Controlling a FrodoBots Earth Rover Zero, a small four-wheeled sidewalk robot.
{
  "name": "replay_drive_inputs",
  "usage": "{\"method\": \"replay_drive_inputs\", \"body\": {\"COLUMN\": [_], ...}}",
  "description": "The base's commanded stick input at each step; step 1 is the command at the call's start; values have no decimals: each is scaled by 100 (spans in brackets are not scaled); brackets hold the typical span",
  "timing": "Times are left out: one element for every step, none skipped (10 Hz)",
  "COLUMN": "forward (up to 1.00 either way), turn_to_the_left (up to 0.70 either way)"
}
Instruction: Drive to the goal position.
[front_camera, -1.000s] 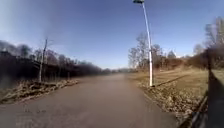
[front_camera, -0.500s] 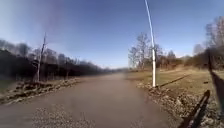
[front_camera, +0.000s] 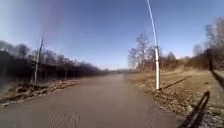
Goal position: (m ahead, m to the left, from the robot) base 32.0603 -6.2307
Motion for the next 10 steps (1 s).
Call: {"method": "replay_drive_inputs", "body": {"forward": [70,70,70,70,70,70,70,70,70,70], "turn_to_the_left": [0,0,0,0,0,0,0,0,0,0]}}
